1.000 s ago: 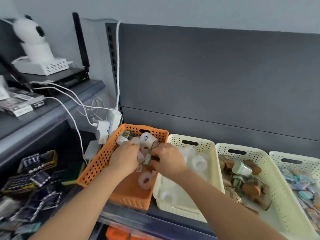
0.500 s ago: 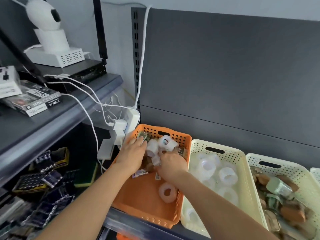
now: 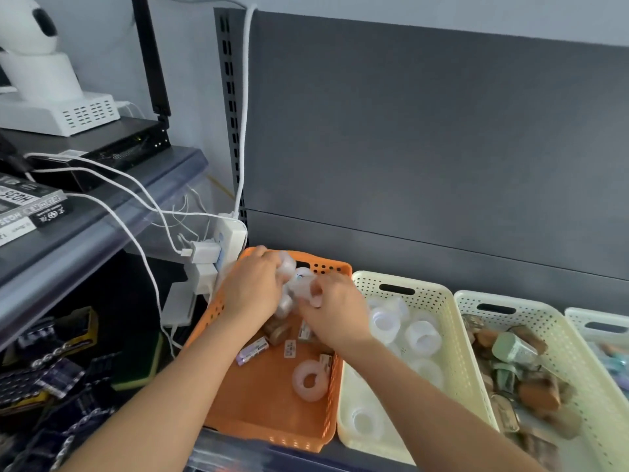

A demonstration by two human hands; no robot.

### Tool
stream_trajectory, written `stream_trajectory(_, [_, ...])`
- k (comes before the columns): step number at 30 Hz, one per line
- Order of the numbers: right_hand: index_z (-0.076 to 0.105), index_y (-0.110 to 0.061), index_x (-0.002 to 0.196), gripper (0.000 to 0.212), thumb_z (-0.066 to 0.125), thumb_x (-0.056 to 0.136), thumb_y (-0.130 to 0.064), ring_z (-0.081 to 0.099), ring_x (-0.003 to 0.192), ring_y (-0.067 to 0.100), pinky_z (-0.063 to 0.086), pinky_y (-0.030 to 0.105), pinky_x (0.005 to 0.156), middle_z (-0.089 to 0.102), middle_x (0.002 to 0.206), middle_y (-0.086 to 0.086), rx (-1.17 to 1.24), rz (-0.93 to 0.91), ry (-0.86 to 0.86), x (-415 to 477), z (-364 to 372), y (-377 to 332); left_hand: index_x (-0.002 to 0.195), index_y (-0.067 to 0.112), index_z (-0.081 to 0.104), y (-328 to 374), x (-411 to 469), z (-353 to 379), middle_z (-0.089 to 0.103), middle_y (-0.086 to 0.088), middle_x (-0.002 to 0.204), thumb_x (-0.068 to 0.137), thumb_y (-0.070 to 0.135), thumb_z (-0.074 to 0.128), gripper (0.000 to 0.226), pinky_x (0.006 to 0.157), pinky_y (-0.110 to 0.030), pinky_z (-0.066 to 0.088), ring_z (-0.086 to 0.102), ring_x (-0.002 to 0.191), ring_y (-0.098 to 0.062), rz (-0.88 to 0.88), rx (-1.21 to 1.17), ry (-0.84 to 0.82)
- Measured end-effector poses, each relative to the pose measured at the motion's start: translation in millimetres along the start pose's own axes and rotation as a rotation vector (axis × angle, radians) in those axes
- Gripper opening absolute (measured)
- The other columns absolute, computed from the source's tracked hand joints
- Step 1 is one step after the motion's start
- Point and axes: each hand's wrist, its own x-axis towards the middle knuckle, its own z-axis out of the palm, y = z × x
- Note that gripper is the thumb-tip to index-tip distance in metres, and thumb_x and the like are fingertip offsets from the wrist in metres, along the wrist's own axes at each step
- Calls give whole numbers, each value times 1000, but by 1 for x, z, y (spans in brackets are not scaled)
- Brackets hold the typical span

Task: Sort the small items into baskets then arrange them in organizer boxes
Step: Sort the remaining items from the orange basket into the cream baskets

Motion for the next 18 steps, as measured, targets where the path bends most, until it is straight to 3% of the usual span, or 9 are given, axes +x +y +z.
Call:
stream_trajectory(3, [64, -8, 79, 19, 65, 78, -27, 53, 81, 26, 35, 29, 61, 60, 81, 6, -64, -16, 185, -1, -32, 21, 102, 16, 64, 41, -2, -2, 54, 2, 103, 90, 22, 59, 15, 61, -36, 45, 55, 82, -21, 88, -215, 64])
stream_trajectory(6, [66, -9, 86, 22, 65, 82, -31, 52, 85, 23, 35, 27, 65, 61, 86, 4, -162, 30, 182, -11, -65, 53, 109, 19, 63, 80, -8, -1, 53, 5, 106, 92, 30, 59, 20, 64, -33, 45, 57, 87, -19, 157, -247, 5])
stream_trajectory(8, [66, -14, 87, 21, 65, 81, -34, 53, 91, 20, 37, 27, 69, 61, 91, 0, -186, 95, 31, -19, -87, 72, 96, 22, 63, 101, -13, 0, 53, 5, 100, 90, 35, 61, 14, 65, -33, 45, 56, 89, -21, 203, -184, -121])
stream_trajectory(11, [66, -16, 78, 21, 70, 75, -36, 59, 90, 16, 49, 30, 79, 66, 90, -3, -172, 144, -388, -30, -115, 85, 68, 22, 53, 123, -27, -2, 50, 7, 77, 81, 38, 70, 27, 53, -28, 33, 52, 75, -19, 309, -26, -398])
stream_trajectory(15, [74, -20, 94, 25, 73, 77, -37, 62, 87, 8, 45, 21, 78, 72, 97, -9, -221, 88, -865, -52, -123, 87, 91, 20, 68, 138, -47, 1, 63, 3, 86, 78, 37, 74, 23, 54, -26, 38, 59, 77, -17, 415, 128, -721])
stream_trajectory(18, [75, -20, 94, 21, 76, 77, -33, 63, 88, 7, 43, 20, 80, 72, 95, -9, -195, 73, -929, -64, -114, 91, 96, 18, 69, 138, -59, 11, 65, 4, 94, 79, 31, 75, 22, 63, -25, 44, 61, 84, -16, 404, 89, -898])
